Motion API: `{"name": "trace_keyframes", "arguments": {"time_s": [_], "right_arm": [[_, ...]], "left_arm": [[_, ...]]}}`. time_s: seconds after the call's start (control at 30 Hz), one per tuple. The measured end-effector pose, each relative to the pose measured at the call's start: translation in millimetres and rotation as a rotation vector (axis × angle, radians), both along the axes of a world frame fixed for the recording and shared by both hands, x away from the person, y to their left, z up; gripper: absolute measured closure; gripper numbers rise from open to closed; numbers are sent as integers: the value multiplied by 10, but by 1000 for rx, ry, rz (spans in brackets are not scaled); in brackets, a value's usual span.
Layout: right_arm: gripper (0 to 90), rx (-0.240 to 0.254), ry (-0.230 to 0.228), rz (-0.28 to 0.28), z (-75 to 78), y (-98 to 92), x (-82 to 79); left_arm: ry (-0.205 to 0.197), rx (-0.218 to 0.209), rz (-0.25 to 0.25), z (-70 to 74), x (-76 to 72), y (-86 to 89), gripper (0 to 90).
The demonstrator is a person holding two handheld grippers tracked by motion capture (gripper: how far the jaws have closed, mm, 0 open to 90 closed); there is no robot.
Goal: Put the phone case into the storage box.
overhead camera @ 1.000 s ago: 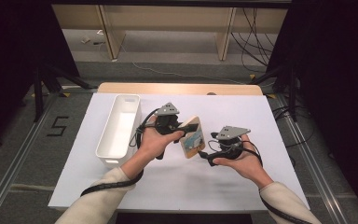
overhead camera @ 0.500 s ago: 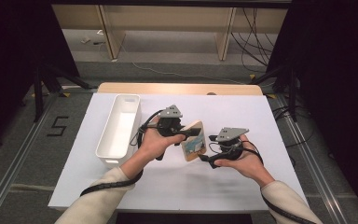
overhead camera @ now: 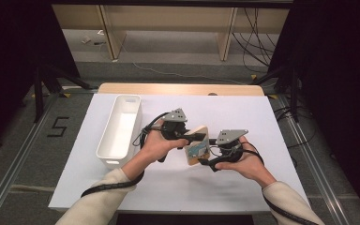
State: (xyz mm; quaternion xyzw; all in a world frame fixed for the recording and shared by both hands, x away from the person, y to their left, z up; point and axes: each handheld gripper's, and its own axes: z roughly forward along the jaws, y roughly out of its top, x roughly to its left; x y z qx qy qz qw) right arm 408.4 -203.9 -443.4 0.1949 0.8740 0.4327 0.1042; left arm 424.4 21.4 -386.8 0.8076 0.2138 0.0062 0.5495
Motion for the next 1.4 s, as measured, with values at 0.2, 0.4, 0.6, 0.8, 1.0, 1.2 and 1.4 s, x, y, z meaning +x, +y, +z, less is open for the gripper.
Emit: {"name": "trace_keyframes", "arguments": {"time_s": [0.2, 0.4, 0.6, 0.8, 1.0, 1.2, 1.4], "right_arm": [[256, 1, 9, 24, -11, 20, -4], [339, -16, 23, 57, -3, 37, -21], [468, -10, 37, 68, 7, 32, -17], [583, 0, 67, 59, 23, -15, -1], [701, -29, 79, 52, 37, -23, 3], [796, -41, 82, 41, 79, -44, -11], [806, -47, 96, 26, 97, -44, -16]], "left_arm": [[8, -1, -22, -6, -11, -16, 889], [12, 4, -49, -5, -29, -45, 889], [-3, 4, -59, 32, -50, -52, 890], [-29, 12, -51, 37, -57, -63, 890], [-39, 10, -58, 16, -61, -64, 878], [-63, 2, -73, 32, -54, -52, 840], [-87, -15, -96, 6, -35, -37, 767]]}}
